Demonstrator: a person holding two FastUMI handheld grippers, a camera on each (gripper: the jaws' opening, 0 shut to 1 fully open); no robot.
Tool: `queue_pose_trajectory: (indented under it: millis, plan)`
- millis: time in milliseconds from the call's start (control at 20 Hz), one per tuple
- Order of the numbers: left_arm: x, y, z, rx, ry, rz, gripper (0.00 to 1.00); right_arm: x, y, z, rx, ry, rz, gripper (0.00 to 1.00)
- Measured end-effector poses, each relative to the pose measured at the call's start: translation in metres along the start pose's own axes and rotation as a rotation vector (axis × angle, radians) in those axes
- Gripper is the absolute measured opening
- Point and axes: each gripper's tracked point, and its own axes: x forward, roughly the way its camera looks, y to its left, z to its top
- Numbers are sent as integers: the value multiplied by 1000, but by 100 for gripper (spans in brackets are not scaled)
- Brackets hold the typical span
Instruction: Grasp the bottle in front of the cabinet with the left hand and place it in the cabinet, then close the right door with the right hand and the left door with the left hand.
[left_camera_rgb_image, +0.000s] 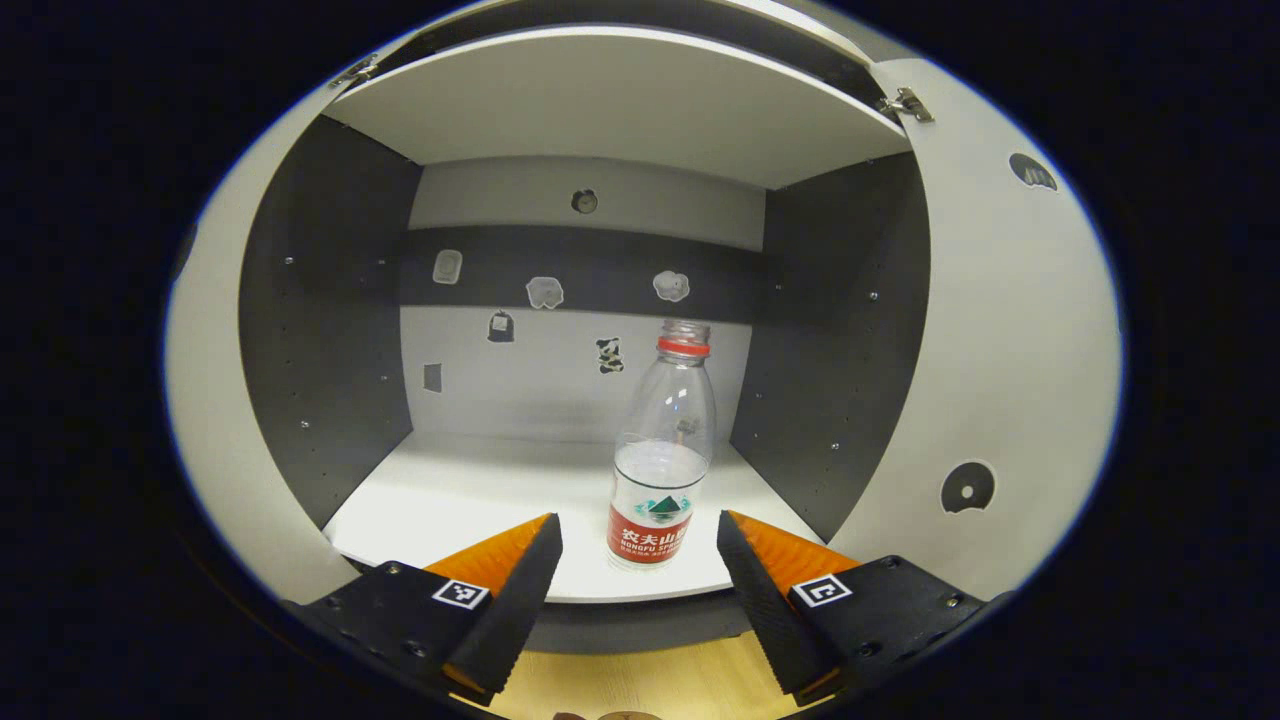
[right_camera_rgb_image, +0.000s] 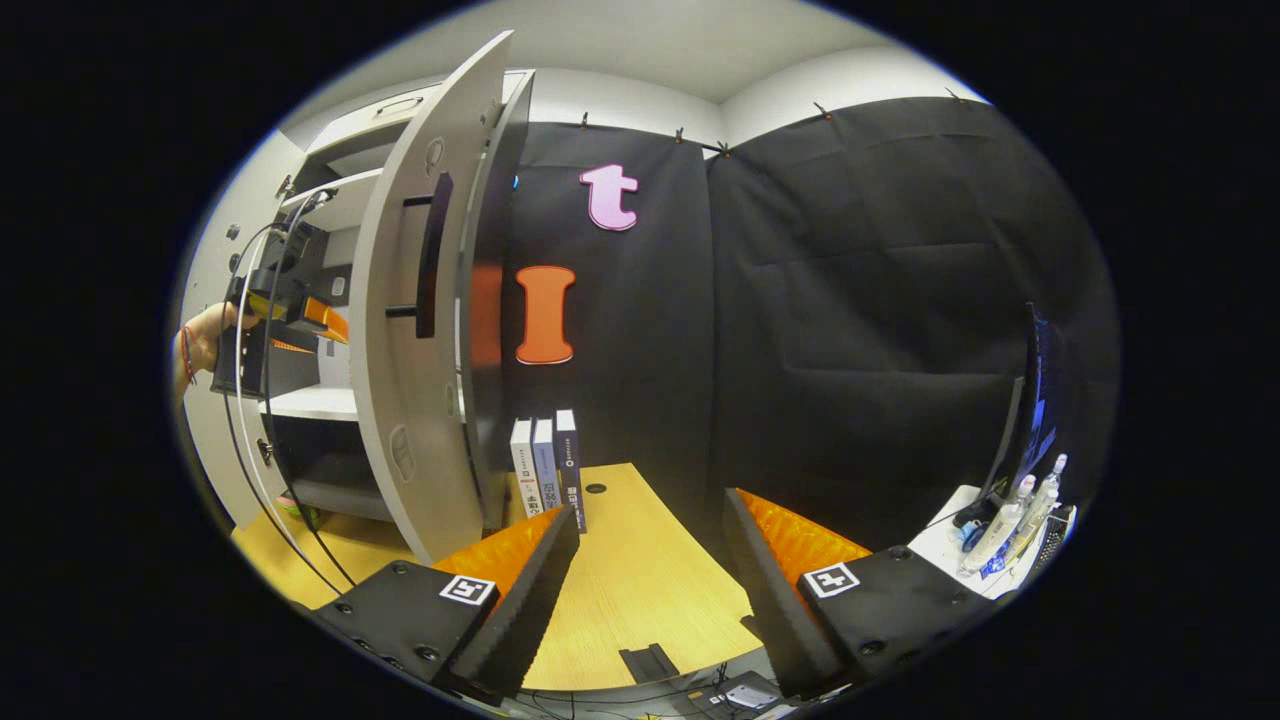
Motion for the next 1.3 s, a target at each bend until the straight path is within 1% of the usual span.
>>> queue_pose_trajectory:
  millis: [200,250,300,400,450,650,800,900,950,1050,1100,1150,1200,1300]
  plan:
    - [-65,13,-1,1,-58,71,95,11,11,7,-44,-19,92,96]
    - [-83,16,-3,-11,-64,87,95,15,11,12,-57,-26,108,100]
    - [-102,15,-7,-32,-73,91,95,19,12,17,-70,-35,119,95]
    - [-141,14,-10,-68,-111,92,95,27,18,35,-80,-77,141,96]
    - [-162,19,-12,-73,-124,118,95,29,24,43,-82,-93,154,95]
    - [-240,58,-18,-88,-189,255,95,46,58,51,-84,-108,217,96]
    - [-283,87,-23,-95,-251,347,94,61,88,54,-82,-107,263,96]
    - [-309,107,-31,-121,-264,423,94,71,105,52,-79,-97,276,96]
    - [-317,115,-34,-138,-269,439,95,71,112,51,-78,-92,280,96]
    - [-325,124,-39,-163,-270,428,95,73,128,50,-80,-85,288,96]
    - [-326,130,-42,-164,-264,418,95,73,131,50,-85,-84,276,96]
    - [-327,135,-40,-153,-269,412,95,74,131,50,-94,-89,255,100]
    - [-326,140,-37,-140,-279,406,95,74,128,52,-102,-95,235,94]
    - [-316,147,-33,-122,-280,375,94,74,131,51,-91,-84,220,95]
